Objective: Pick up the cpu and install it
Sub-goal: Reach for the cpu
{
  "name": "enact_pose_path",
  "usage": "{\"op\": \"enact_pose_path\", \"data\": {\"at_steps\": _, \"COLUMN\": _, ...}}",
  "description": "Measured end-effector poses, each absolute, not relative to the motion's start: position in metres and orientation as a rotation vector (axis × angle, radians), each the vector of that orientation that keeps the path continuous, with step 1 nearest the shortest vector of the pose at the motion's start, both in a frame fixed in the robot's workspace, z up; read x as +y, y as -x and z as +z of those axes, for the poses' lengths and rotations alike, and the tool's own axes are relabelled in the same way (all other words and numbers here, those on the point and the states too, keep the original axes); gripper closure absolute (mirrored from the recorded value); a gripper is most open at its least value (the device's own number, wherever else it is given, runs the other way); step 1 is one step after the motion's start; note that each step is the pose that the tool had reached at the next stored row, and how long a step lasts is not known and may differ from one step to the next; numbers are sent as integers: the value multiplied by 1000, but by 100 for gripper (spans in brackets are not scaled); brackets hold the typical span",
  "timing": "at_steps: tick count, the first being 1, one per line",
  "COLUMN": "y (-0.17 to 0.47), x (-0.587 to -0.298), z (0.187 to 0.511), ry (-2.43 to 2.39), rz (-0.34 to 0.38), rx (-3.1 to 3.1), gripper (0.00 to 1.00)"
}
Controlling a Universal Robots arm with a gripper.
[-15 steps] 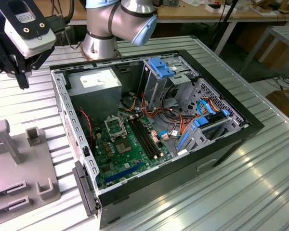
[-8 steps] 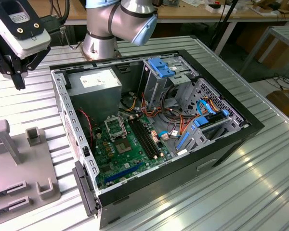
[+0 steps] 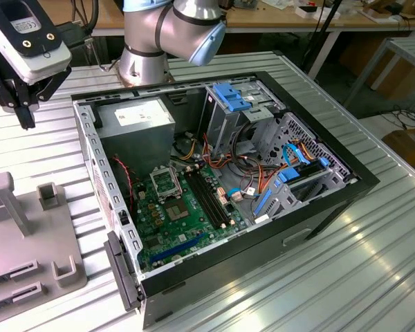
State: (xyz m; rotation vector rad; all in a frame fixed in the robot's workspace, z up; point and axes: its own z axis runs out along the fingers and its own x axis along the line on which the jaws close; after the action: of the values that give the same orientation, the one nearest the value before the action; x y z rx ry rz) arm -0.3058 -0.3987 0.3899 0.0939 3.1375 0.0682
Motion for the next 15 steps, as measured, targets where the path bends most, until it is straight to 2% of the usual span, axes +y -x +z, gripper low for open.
{"op": "enact_pose_path", "data": {"at_steps": 15, "y": 335, "x": -399, "z": 390, "ry": -94, "rz": 68, "rx": 3140, "gripper": 89}}
